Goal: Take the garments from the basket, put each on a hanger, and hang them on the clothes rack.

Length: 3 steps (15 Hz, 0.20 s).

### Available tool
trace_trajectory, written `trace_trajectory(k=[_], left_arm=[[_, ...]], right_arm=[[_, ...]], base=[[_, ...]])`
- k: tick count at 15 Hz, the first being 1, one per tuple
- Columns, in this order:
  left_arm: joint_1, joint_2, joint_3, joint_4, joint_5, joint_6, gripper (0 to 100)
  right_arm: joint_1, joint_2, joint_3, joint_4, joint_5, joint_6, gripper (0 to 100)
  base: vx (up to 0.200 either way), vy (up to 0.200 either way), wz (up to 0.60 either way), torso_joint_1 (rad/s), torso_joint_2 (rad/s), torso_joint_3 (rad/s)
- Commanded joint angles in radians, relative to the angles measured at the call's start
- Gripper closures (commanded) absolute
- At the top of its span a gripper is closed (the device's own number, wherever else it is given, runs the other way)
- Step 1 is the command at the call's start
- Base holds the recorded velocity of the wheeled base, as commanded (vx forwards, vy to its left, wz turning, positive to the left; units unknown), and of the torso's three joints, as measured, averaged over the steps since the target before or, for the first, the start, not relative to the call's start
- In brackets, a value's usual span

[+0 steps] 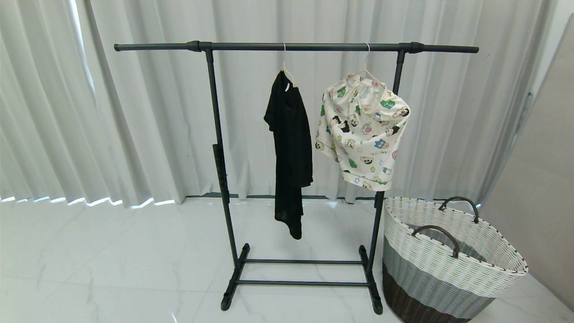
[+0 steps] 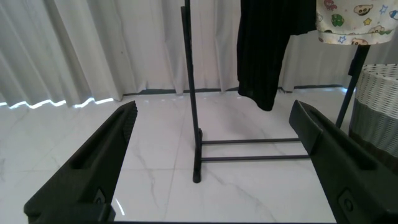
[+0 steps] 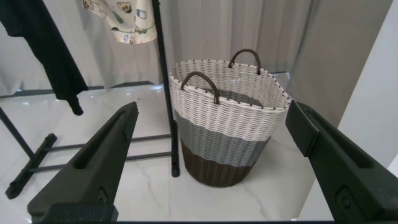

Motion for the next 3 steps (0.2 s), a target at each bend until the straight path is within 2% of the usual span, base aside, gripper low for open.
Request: trace_trajectory(k=[1, 3], left_arm=[[0.000, 0.000, 0.000, 0.000, 0.000, 0.000, 0], [0.000, 0.000, 0.000, 0.000, 0.000, 0.000, 0]], right_arm=[[0.000, -0.001, -0.001, 0.000, 0.000, -0.001, 0], [0.000, -0.001, -0.001, 0.000, 0.000, -0.001, 0]], base=[[0.000, 0.000, 0.00, 0.000, 0.00, 0.000], [0.000, 0.000, 0.00, 0.000, 0.00, 0.000]])
